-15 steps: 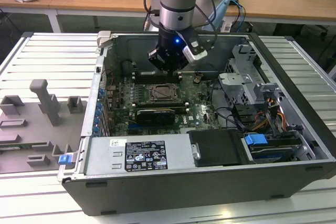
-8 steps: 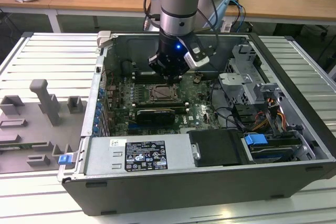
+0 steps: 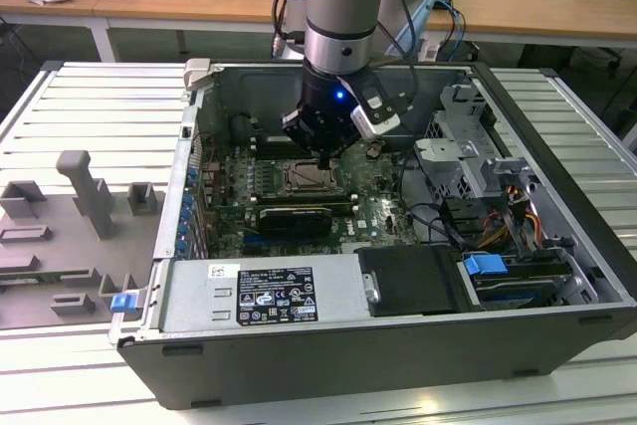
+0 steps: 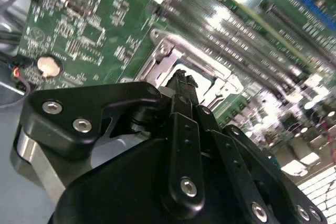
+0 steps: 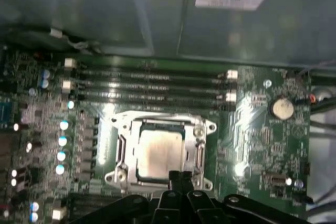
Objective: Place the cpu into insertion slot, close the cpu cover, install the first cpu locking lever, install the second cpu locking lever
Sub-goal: 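Install the second cpu locking lever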
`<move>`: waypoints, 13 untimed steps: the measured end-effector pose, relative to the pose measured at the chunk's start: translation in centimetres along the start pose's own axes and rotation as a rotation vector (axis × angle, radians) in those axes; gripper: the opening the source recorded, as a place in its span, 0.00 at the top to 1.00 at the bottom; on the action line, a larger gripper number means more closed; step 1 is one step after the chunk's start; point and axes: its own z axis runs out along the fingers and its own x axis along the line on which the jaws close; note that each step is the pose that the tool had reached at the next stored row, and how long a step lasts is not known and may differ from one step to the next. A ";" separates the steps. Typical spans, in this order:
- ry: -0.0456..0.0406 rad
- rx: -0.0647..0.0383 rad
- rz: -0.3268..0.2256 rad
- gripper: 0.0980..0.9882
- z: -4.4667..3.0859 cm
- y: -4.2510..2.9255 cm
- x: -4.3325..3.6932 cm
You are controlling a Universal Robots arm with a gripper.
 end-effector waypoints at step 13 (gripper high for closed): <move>-0.0002 -0.002 0.000 0.99 -0.07 -1.56 0.29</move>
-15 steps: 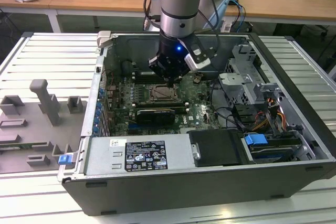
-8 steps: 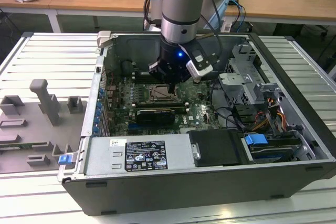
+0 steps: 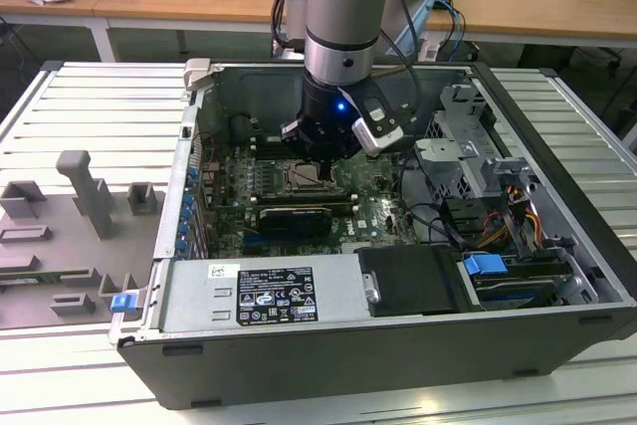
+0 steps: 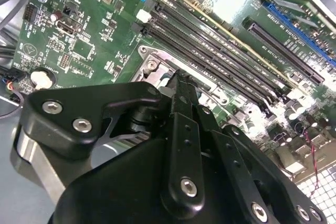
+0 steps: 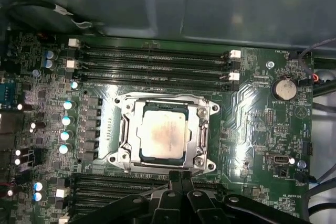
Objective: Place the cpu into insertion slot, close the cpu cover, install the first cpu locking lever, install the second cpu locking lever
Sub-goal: 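Install the second cpu locking lever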
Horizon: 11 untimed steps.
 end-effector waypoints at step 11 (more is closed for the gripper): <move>0.0000 0.000 0.000 0.99 0.00 -0.41 0.02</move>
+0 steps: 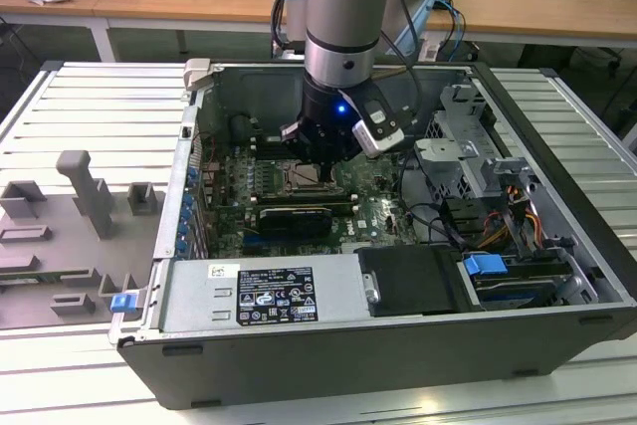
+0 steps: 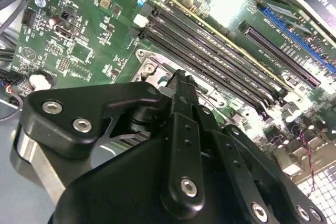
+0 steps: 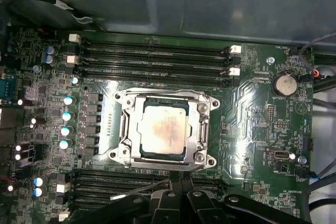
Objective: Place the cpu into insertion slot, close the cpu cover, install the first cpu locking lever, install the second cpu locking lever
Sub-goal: 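Install the second cpu locking lever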
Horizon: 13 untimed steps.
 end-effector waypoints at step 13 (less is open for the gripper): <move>0.0000 0.000 0.000 0.99 0.01 -0.15 0.01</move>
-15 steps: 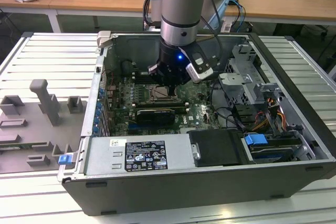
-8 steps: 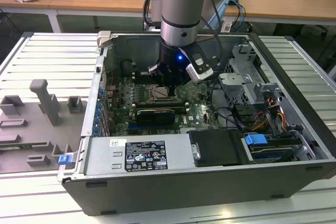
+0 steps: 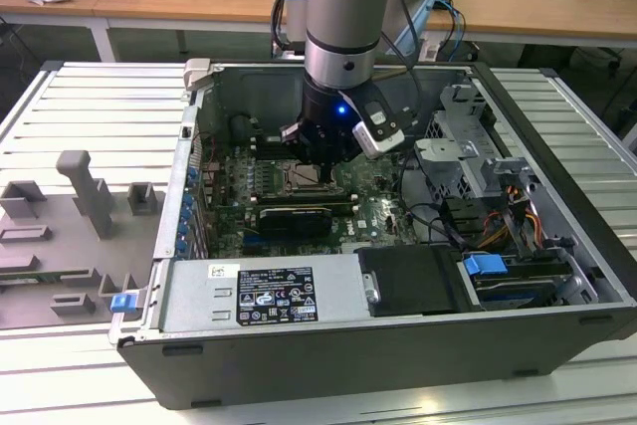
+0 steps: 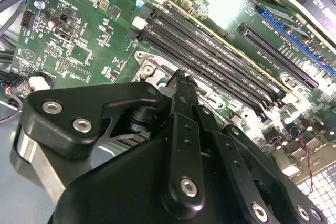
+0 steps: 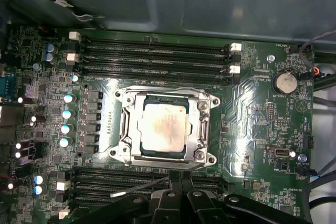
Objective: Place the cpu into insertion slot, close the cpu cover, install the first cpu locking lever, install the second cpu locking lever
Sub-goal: 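Install the second cpu locking lever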
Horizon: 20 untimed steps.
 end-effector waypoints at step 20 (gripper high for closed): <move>-0.0007 -0.078 -0.011 0.99 0.38 -1.31 0.99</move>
